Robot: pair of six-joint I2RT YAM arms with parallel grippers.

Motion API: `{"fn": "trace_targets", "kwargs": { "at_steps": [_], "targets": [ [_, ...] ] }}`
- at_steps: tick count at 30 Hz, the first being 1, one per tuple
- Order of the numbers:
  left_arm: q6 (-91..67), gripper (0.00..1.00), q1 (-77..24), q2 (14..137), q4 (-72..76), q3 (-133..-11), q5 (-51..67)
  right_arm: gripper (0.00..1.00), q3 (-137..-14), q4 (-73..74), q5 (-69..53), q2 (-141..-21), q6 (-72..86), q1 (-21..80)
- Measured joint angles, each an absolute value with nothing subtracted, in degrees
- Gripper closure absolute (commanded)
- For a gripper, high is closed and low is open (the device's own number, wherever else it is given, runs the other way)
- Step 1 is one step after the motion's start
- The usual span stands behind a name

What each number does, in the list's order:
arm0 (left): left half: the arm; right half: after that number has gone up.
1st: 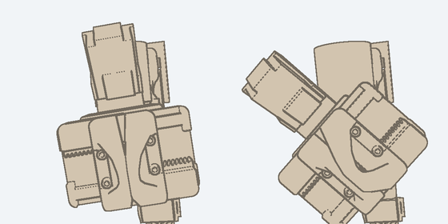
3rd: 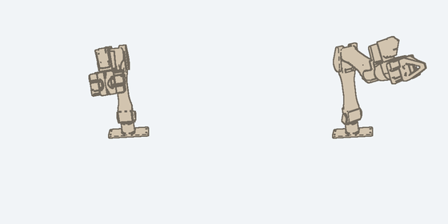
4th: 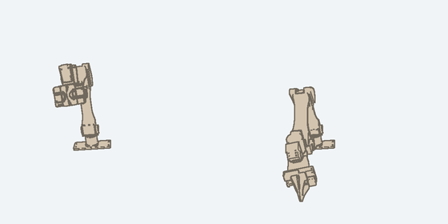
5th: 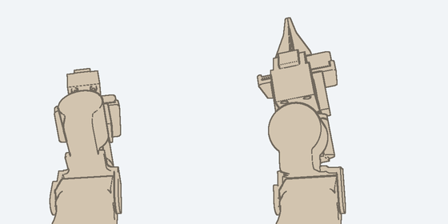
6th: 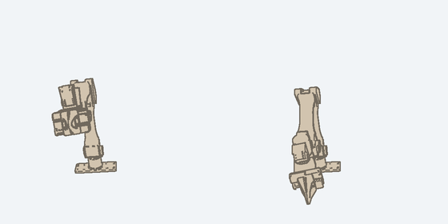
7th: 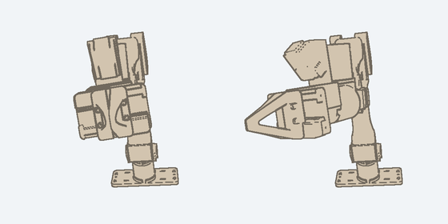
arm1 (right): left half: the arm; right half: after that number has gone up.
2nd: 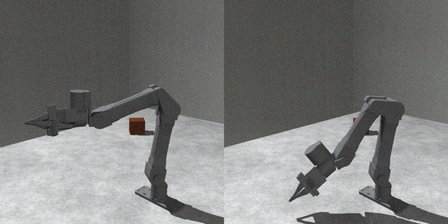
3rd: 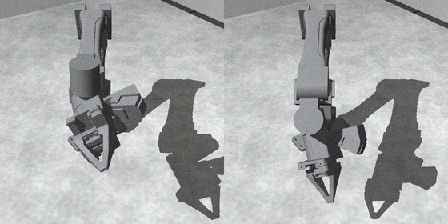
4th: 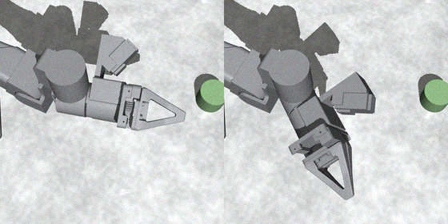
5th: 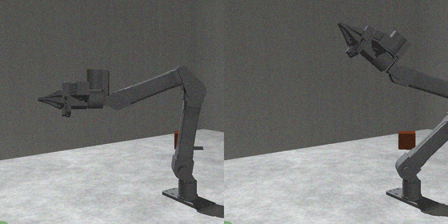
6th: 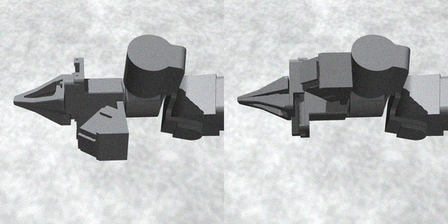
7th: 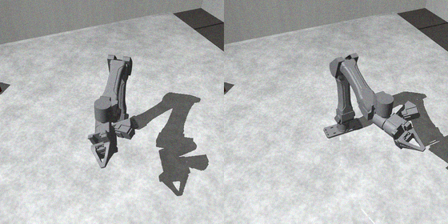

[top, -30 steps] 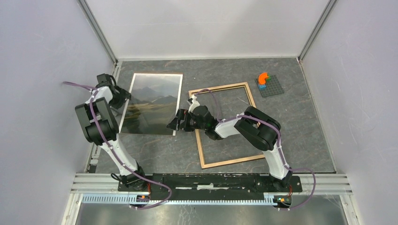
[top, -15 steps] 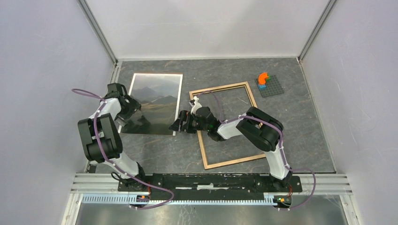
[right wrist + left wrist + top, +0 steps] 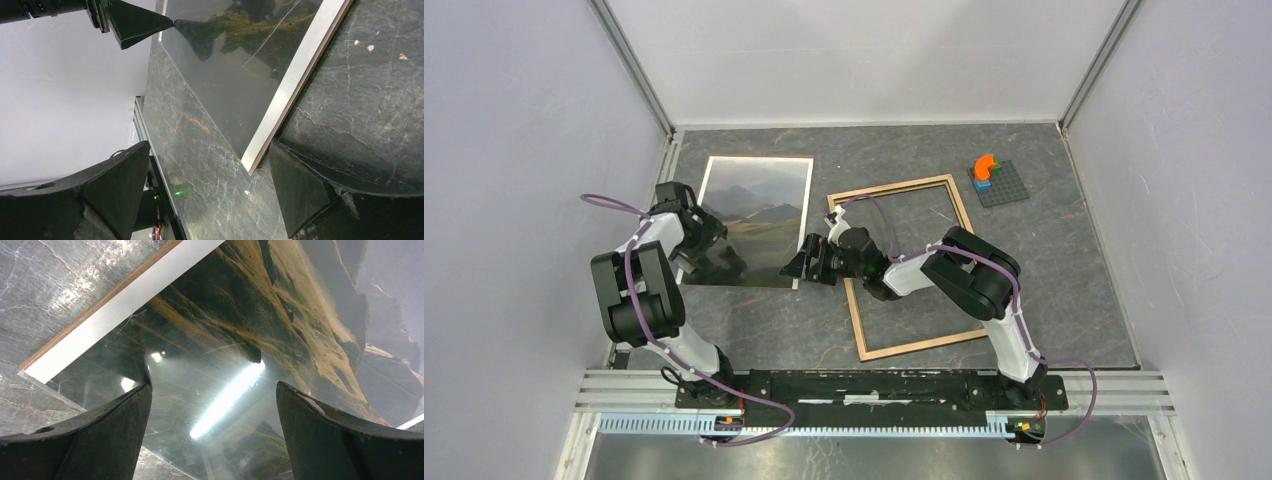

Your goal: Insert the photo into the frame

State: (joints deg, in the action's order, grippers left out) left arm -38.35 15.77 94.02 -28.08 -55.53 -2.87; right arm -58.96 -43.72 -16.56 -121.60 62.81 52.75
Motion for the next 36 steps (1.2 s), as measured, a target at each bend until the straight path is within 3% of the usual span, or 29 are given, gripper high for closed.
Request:
{"fn": "trace_targets", "kwargs": {
  "at_steps": [36],
  "targets": [
    [-38.4,0.0,11.9,89.4,-25.6,-50.6,-2.1,0.08,-53.6,-52.3,-17.8,-119.1,70.7,52.7]
  ]
}}
